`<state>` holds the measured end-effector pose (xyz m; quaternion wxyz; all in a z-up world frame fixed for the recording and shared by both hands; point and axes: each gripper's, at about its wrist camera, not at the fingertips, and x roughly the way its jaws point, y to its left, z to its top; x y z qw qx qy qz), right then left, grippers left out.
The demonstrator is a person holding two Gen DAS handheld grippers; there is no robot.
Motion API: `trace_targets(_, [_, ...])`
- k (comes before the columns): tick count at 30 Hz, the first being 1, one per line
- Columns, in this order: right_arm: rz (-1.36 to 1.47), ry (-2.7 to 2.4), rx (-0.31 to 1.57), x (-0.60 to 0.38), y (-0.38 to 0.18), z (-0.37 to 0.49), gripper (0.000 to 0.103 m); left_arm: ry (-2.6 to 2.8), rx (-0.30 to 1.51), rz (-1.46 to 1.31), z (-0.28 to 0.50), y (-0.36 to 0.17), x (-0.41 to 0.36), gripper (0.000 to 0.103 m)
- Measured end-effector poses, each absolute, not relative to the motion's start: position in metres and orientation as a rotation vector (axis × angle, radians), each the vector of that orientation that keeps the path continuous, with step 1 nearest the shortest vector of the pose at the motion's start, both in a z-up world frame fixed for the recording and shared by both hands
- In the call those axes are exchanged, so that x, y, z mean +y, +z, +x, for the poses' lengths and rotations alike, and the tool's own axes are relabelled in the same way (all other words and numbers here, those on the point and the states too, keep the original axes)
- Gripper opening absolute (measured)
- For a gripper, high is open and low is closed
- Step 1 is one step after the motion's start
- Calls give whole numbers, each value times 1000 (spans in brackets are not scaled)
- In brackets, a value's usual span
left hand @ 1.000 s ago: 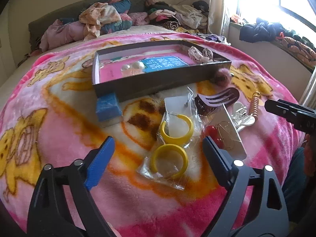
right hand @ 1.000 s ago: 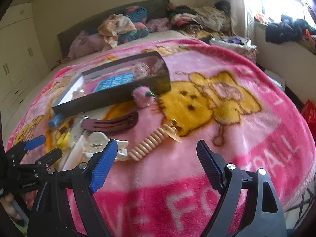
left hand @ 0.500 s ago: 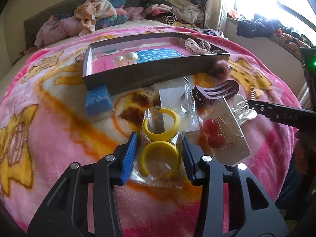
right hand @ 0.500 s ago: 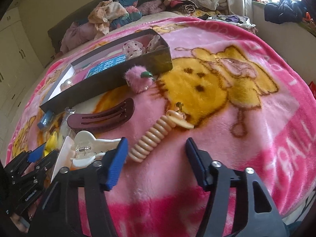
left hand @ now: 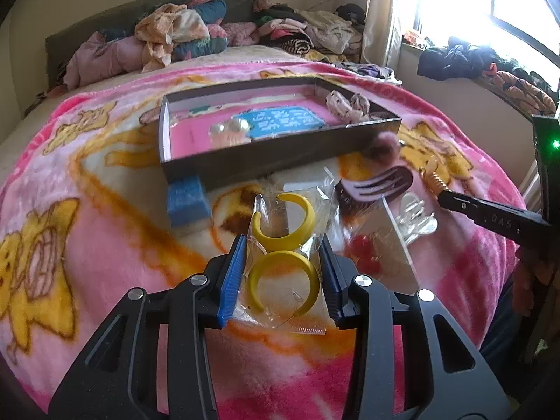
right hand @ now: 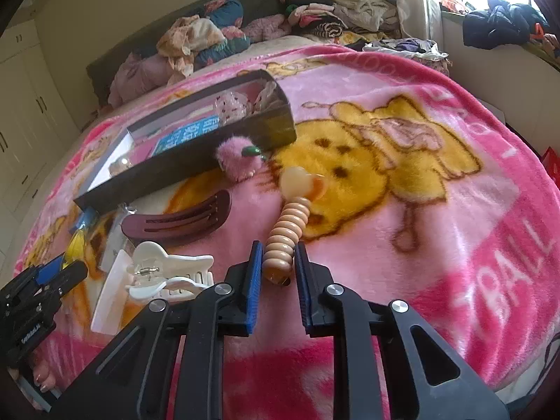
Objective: Organize jewelry
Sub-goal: 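Grasp the bagged yellow rings with the left tool while the right tool grasps the coiled spiral hair tie, then carry the yellow rings into the tray box and release while the right tool releases the spiral tie inside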
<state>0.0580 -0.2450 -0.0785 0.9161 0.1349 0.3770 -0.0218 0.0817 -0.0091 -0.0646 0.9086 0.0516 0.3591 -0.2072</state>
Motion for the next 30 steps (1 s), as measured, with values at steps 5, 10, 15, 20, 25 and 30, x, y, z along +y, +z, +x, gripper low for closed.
trace_targets(5, [282,-37,742,-249,-68,48,17,-438,725,103,84,-55,-17,32])
trace_targets(10, [279,-23,703,-252,-55,39,17,-447,703,99,88,-46,-26,32])
trace_targets(15, [282,-10,670,-253,-42,33,17,-448,681,100,93,-37,-33,32])
trace_targets(20, [272,8,644,-250,-31,32,17,-443,667,95,99,-30,-36,32])
trace_targets(25, [250,29,625,-244,-21,36,17,-437,662,85,109,-24,-37,32])
trace_targets(30, [233,60,615,-236,-13,46,17,-440,643,78,115,-16,-41,32])
